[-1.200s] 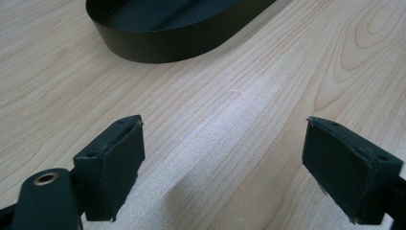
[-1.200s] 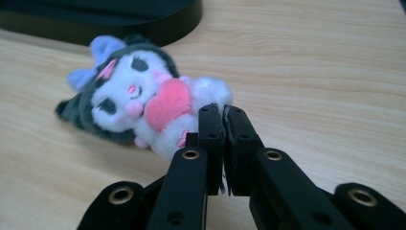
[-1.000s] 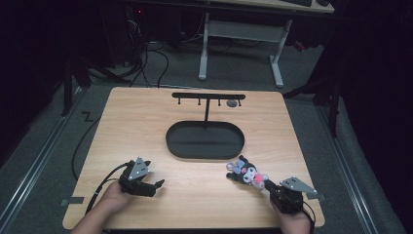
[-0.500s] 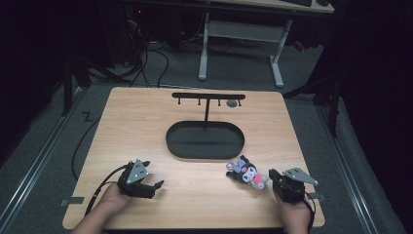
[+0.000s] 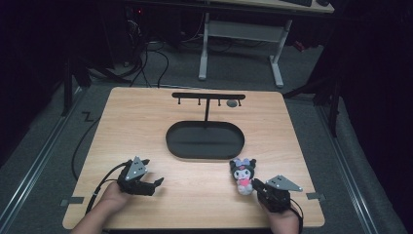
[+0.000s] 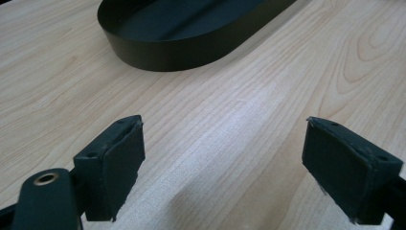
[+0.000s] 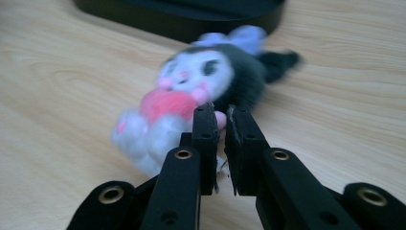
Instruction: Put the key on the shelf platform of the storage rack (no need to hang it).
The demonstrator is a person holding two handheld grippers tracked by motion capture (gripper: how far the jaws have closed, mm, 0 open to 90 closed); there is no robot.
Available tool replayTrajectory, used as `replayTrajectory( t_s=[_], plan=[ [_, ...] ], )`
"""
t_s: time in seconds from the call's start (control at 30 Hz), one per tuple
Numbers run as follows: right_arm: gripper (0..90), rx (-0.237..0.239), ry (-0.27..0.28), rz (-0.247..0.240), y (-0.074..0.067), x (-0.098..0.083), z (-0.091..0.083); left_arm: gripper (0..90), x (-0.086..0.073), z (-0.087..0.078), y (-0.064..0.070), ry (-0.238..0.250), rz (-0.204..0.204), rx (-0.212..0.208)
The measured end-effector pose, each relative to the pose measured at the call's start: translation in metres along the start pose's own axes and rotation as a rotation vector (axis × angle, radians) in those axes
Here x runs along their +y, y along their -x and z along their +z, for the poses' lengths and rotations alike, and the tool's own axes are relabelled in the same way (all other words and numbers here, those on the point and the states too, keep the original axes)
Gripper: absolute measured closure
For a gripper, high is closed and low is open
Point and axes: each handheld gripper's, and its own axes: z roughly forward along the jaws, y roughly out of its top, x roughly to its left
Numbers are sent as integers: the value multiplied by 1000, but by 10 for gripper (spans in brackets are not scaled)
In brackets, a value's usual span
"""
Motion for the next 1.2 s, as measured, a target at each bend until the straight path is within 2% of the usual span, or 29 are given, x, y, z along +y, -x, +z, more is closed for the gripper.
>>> replayTrajectory(
  t_s=[0.07, 0.13, 0.27, 0.3, 0.33, 0.37, 0.5, 0.6, 0.67, 0.7, 0.77, 0.83, 0.93, 1.07, 1.2],
  plan=[
    [795, 15, 3, -13, -5, 2, 1, 155, 0, 0, -1, 2, -8, 2],
    [780, 1, 18, -4, -3, 3, -2, 155, 0, 0, -1, 3, -7, 1],
    [744, -61, 32, 48, 14, 2, -8, 155, 0, 0, 0, 0, 2, -1],
    [708, -86, 32, 74, 22, -1, -12, 155, -1, -1, 1, 6, 4, 1],
    [708, -86, 32, 74, 22, -1, -12, 155, -1, -1, 1, 6, 4, 1],
    [657, -102, 31, 88, 29, -2, -14, 155, -1, -1, 1, 5, 6, 3],
    [591, -137, 30, 119, 41, -4, -17, 155, -1, -3, 1, 16, 22, 7],
    [545, -155, 22, 131, 46, -6, -18, 155, -1, -6, -1, 29, 15, 13],
    [501, -169, 9, 143, 51, -7, -17, 155, -1, -7, -3, 40, 8, 27],
    [497, -172, 2, 146, 52, -8, -17, 155, -1, -8, -5, 44, 10, 48],
    [471, -186, -18, 156, 55, -10, -17, 155, -1, -10, -10, 59, -20, 68],
    [467, -189, -25, 159, 56, -11, -17, 155, -2, -11, -15, 60, -45, 90],
    [445, -195, -39, 160, 57, -12, -16, 155, -4, -10, -18, 59, -58, 105],
    [393, -203, -77, 163, 55, -12, -14, 155, -6, -5, -18, 27, -65, 89],
    [365, -198, -116, 174, 51, -7, -11, 155, -6, -5, -17, 34, -68, 88]
  ],
)
